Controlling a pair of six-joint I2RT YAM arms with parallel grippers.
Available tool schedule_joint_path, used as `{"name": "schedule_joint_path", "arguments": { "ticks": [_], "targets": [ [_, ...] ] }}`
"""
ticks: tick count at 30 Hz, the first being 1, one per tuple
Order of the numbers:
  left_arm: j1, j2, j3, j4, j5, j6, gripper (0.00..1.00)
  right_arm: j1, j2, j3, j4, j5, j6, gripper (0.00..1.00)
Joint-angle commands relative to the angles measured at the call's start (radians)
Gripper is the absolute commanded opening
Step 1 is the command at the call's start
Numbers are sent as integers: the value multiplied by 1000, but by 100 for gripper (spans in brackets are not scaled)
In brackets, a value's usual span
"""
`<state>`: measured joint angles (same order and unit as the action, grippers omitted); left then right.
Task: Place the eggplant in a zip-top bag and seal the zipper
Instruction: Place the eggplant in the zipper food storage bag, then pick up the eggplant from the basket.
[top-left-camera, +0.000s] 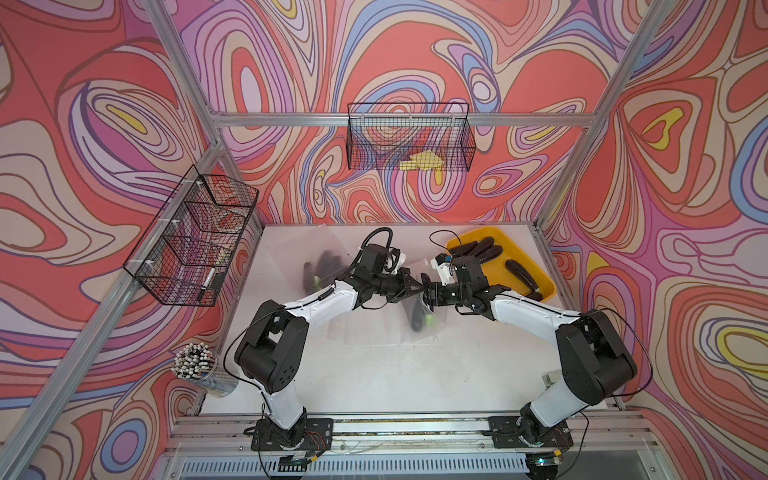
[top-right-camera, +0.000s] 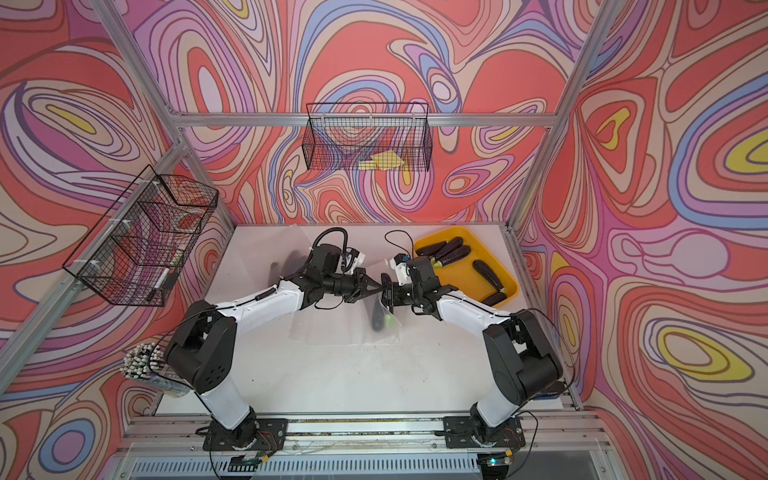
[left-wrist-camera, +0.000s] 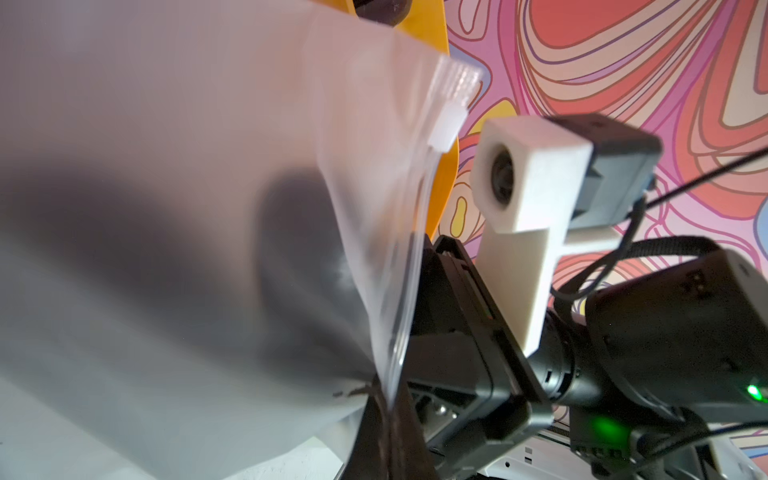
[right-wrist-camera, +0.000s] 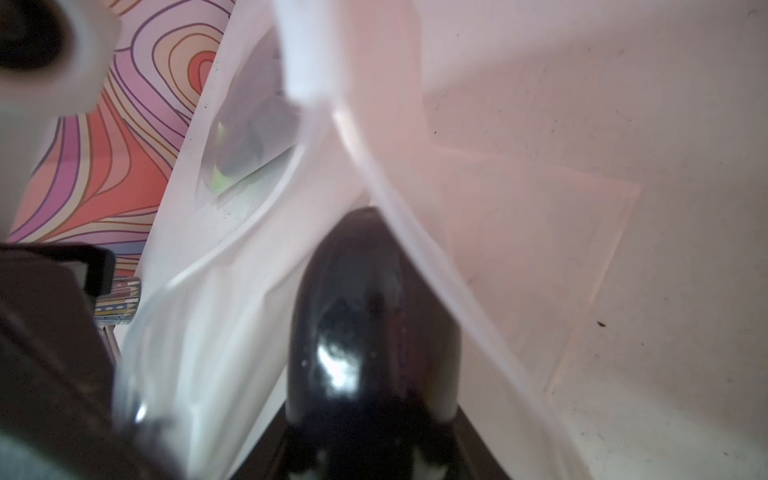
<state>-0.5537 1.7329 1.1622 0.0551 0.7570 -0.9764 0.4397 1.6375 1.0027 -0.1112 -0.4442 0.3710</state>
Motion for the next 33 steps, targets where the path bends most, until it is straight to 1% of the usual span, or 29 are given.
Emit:
{"name": "schedule_joint_path", "arguments": {
  "ticks": [1, 3, 6, 8, 11, 13, 15, 18, 20, 21, 22, 23, 25, 27, 28, 30, 33],
  "targets": [
    [-16, -21, -23, -3, 23, 1, 0, 15, 16, 88, -96, -126, -35, 55],
    [-10, -15, -36, 11, 14, -16, 0, 13, 7, 126, -178, -159, -64, 60],
    [4, -1, -50, 47, 5, -39, 0, 9, -22, 163, -324, -170, -125, 63],
    [5, 15, -37, 42, 12, -33, 0, -14, -64, 144, -338, -168, -116, 63],
    [4, 32, -22, 27, 1, -20, 0, -100, -123, 129, -337, -205, -76, 63],
    [5, 39, -7, -16, -21, 14, 0, -192, -147, 128, -331, -224, -33, 62],
    [4, 46, -1, -36, -30, 32, 0, -282, -149, 135, -326, -214, 9, 62],
    [3, 51, 5, -47, -31, 44, 0, -368, -111, 162, -341, -107, 37, 62],
    [3, 52, 9, -46, -33, 45, 0, -383, -89, 165, -315, -79, 51, 62],
    [3, 53, 12, -45, -33, 45, 0, -386, -80, 169, -314, -8, 59, 62],
    [2, 54, 12, -43, -33, 45, 0, -386, -66, 187, -334, 102, 57, 62],
    [1, 57, 13, -40, -32, 44, 0, -386, -46, 215, -371, 223, 51, 62],
    [-1, 65, 16, -29, -26, 41, 0, -391, 14, 287, -464, 522, 25, 62],
    [-6, 74, 19, -19, -18, 36, 0, -400, 76, 333, -498, 712, -21, 62],
    [-9, 79, 21, -11, -15, 33, 0, -411, 113, 359, -517, 763, -49, 63],
    [-14, 84, 19, 3, -12, 25, 0, -431, 195, 402, -543, 806, -88, 64],
    [-15, 85, 6, 29, -6, 10, 0, -449, 263, 413, -531, 825, -134, 65]
  ]
}}
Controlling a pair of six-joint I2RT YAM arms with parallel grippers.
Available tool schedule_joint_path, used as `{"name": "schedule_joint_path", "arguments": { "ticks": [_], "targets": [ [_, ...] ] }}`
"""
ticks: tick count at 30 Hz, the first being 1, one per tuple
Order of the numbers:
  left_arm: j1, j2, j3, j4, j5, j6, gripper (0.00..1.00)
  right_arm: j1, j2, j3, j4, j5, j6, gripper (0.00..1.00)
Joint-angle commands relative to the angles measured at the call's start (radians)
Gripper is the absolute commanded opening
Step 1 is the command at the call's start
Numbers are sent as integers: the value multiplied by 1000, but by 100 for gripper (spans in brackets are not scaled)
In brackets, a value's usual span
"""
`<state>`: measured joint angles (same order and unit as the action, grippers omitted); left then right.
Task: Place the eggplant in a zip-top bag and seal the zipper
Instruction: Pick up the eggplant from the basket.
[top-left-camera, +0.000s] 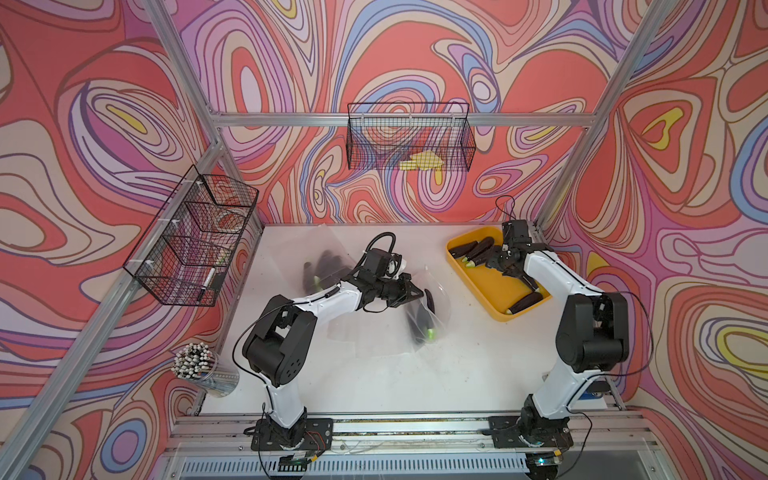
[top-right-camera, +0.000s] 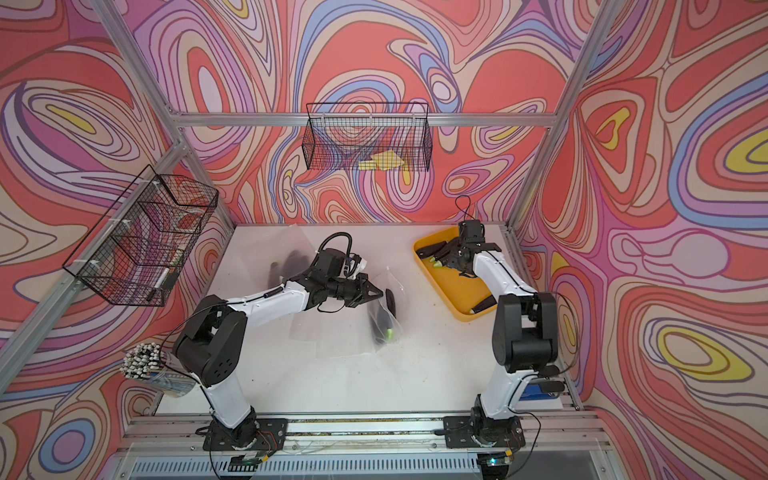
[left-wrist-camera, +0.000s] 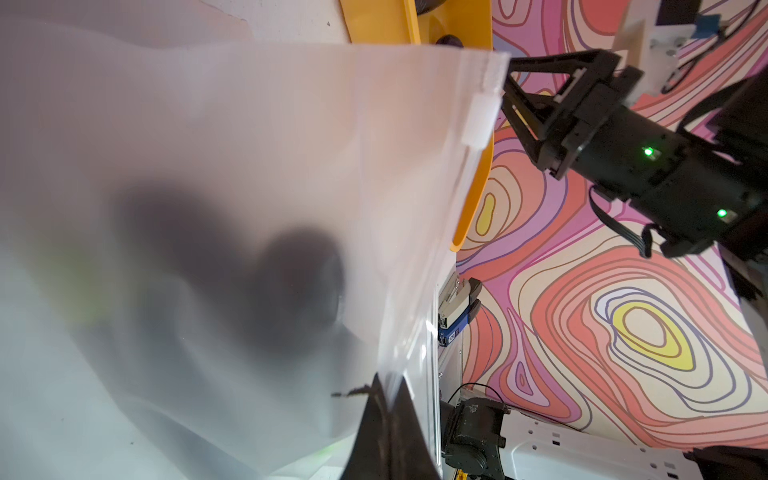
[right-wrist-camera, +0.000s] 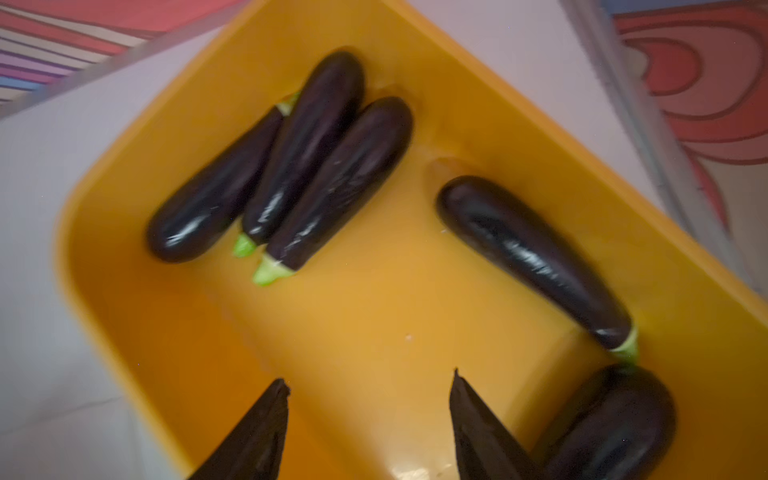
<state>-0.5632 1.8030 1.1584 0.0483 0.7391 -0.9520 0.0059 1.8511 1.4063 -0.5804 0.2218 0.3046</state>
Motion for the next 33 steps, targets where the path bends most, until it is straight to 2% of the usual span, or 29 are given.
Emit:
{"name": "schedule_joint_path", "arguments": {
  "ticks": [1, 6, 18, 28, 31, 33],
  "targets": [
    [-4, 13, 8, 36, 14, -14, 0, -18, 69, 7, -53, 160, -89, 65],
    [-5, 16, 6, 40, 25, -14, 0, -21, 143, 12, -36, 285, -196, 67],
    [-4, 29, 0, 58, 26, -28, 0, -54, 194, 18, 83, 329, -336, 68],
    [-4, 48, 12, 62, 30, -36, 0, -123, 246, 48, 80, 196, -362, 69],
    [-3, 56, 14, 63, 28, -39, 0, -127, 245, 67, 43, 87, -328, 67],
    [-4, 62, 15, 69, 29, -45, 0, -127, 229, 67, 25, -53, -304, 66]
  ]
}}
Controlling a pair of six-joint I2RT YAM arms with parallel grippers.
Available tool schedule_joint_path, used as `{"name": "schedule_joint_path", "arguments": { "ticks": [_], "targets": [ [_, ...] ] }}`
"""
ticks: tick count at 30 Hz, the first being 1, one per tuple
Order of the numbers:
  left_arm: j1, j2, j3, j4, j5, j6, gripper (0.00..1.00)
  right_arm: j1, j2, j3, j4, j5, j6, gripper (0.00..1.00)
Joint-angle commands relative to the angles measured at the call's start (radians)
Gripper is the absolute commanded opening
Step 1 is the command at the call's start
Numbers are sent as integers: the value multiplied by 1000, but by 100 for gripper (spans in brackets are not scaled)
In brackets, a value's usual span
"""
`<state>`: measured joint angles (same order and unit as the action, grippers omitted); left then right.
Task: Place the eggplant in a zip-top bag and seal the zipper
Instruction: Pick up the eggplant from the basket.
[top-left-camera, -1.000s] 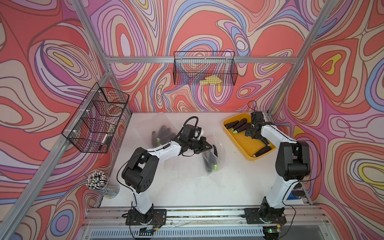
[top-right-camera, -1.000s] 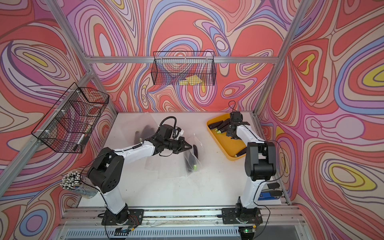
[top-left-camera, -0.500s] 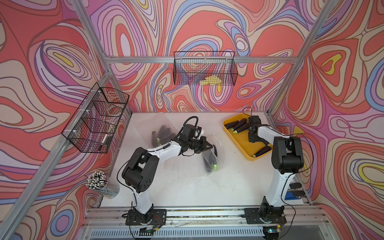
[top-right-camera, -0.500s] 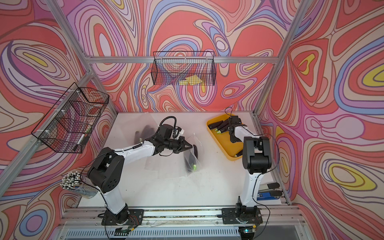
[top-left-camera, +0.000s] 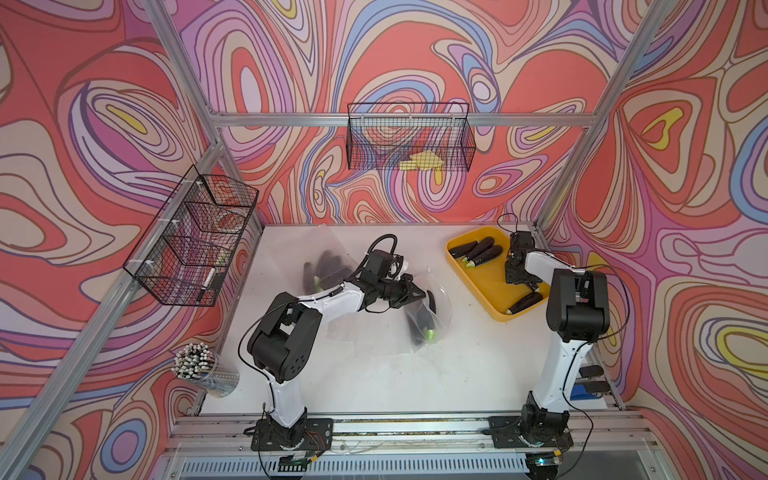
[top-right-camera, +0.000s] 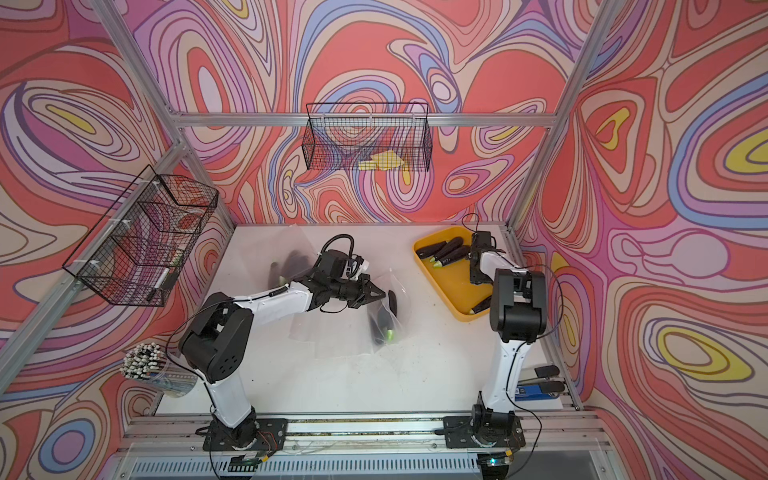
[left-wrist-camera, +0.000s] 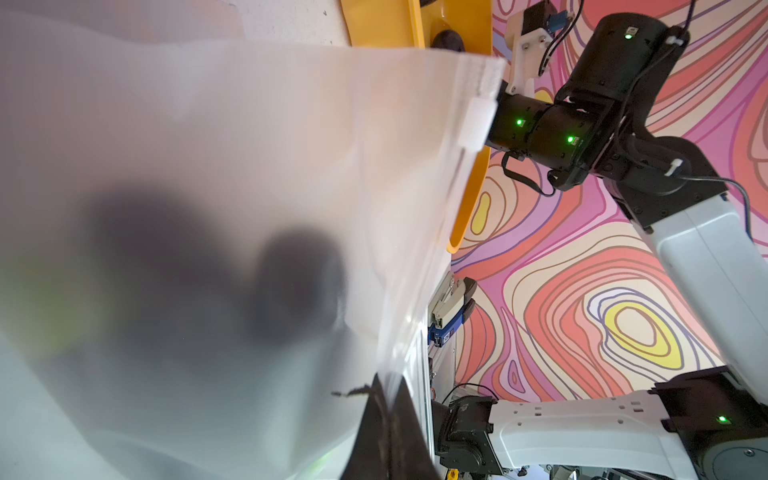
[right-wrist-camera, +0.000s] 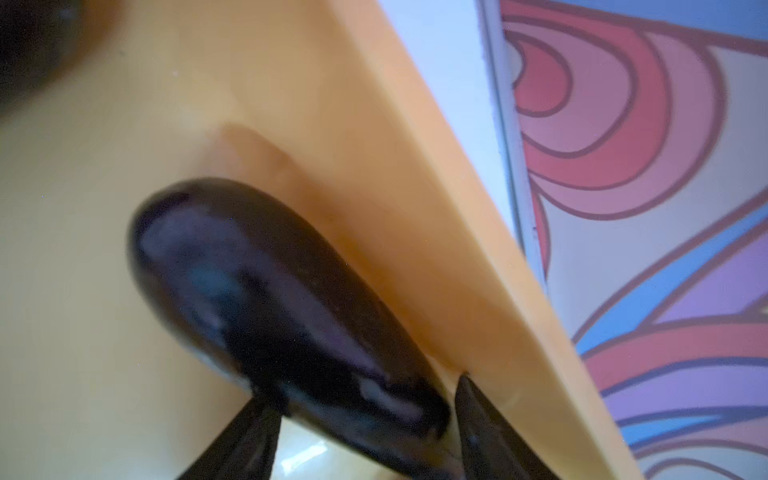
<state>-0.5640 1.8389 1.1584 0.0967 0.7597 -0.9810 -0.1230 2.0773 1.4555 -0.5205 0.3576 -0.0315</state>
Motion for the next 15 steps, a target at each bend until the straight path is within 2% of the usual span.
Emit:
{"name": "schedule_joint_path", "arguments": {
  "ticks": [1, 4, 8, 12, 15],
  "targets": [
    [-3, 27, 17, 24, 12, -18, 0, 2, -2, 19, -45, -248, 40, 65],
    [-3, 31, 26, 17, 12, -17, 0, 3, -30, 9, -50, -366, 75, 61],
    [-3, 33, 31, 8, 10, -10, 0, 2, -72, -21, -14, -416, 108, 60],
    [-3, 36, 32, 11, 15, -13, 0, 1, -14, 29, -42, -368, 99, 59],
    [-2, 30, 31, 6, 8, -9, 0, 1, 24, 46, -41, -327, 98, 53]
  ]
}}
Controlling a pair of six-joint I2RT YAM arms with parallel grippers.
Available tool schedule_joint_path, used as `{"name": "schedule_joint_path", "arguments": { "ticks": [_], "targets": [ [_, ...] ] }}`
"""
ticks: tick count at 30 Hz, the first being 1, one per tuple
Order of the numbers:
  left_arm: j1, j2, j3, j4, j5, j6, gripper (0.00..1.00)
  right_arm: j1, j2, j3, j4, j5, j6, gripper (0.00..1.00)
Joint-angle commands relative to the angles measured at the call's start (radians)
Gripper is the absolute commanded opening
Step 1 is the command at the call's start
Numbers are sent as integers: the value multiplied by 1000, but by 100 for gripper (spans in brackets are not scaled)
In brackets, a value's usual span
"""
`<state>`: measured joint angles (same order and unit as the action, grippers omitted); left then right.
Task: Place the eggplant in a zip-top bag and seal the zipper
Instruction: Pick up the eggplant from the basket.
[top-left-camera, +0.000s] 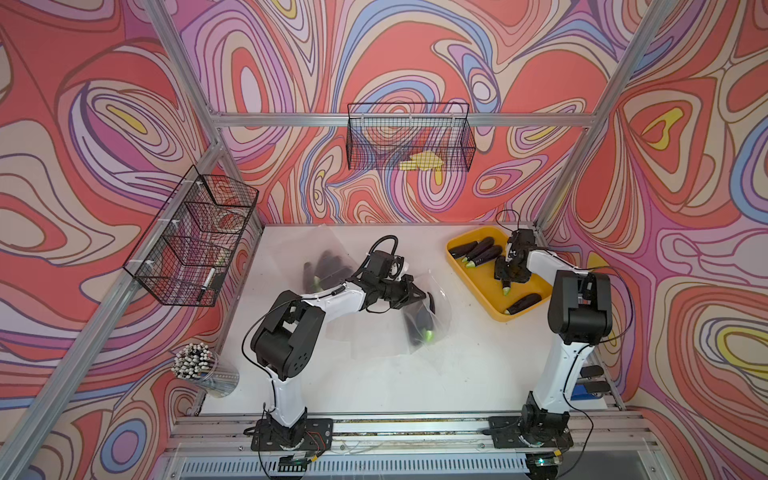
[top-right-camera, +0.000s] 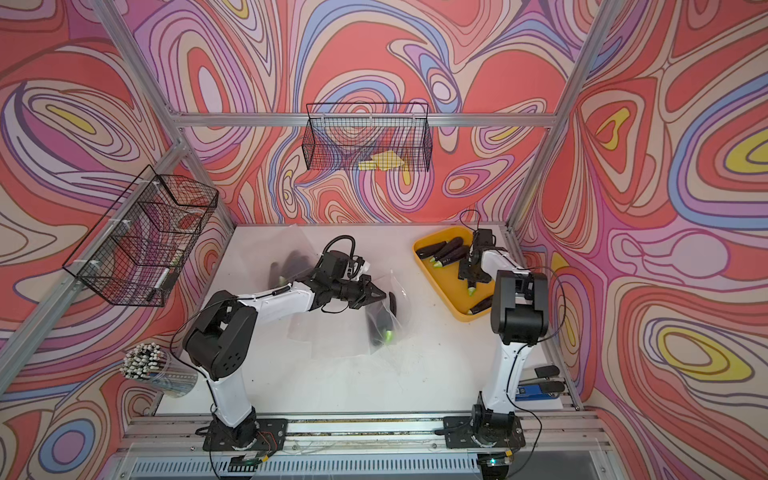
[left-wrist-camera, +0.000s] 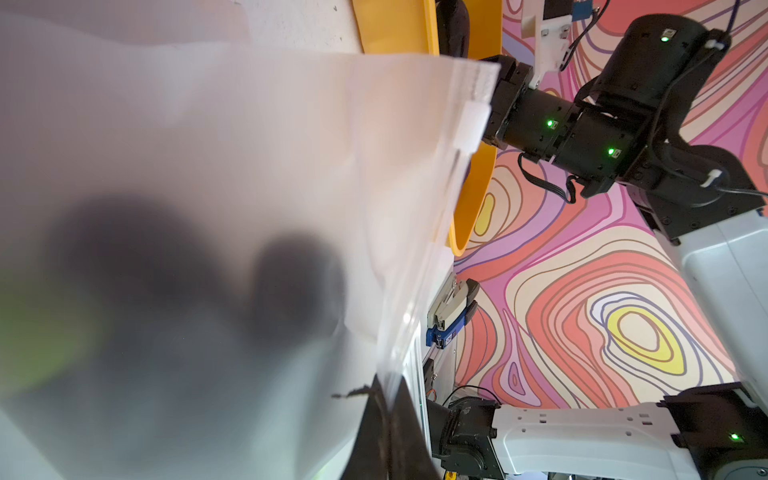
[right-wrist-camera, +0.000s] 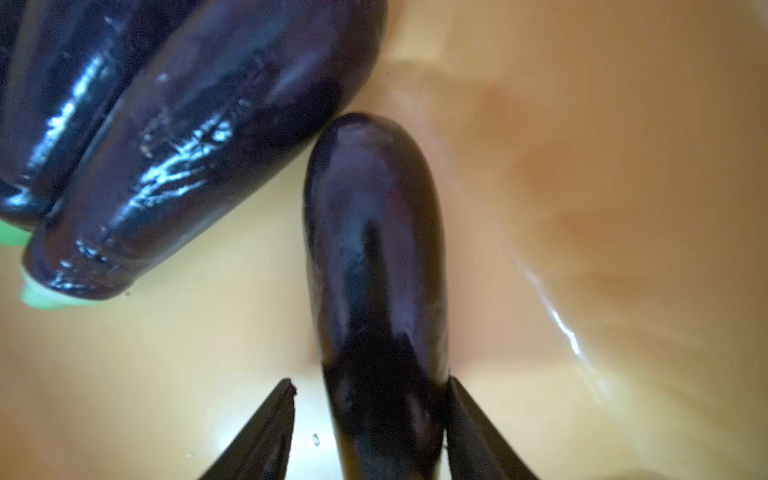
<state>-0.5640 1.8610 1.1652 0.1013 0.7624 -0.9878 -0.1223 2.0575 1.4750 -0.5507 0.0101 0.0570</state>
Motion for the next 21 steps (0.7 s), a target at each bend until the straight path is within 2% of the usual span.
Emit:
{"name": "schedule_joint_path", "arguments": {
  "ticks": [1, 6, 10, 13, 16, 21],
  "targets": [
    [-3, 7, 24, 0, 5, -1, 0, 1, 48, 26, -4, 23, 9, 51],
    [-3, 7, 26, -7, 4, 0, 0, 2, 31, 7, 18, 50, 15, 36],
    [-2, 0, 45, -61, -13, 39, 0, 1, -35, -15, -6, 70, 28, 34],
    [-5, 9, 62, -70, -11, 40, 0, 12, -145, -40, -48, 77, 72, 33],
    [-17, 23, 90, -77, -12, 40, 0, 53, -318, -119, -27, 49, 103, 33],
    [-25, 45, 114, -64, -17, 13, 0, 228, -533, -273, 141, -73, 187, 33]
  ]
}}
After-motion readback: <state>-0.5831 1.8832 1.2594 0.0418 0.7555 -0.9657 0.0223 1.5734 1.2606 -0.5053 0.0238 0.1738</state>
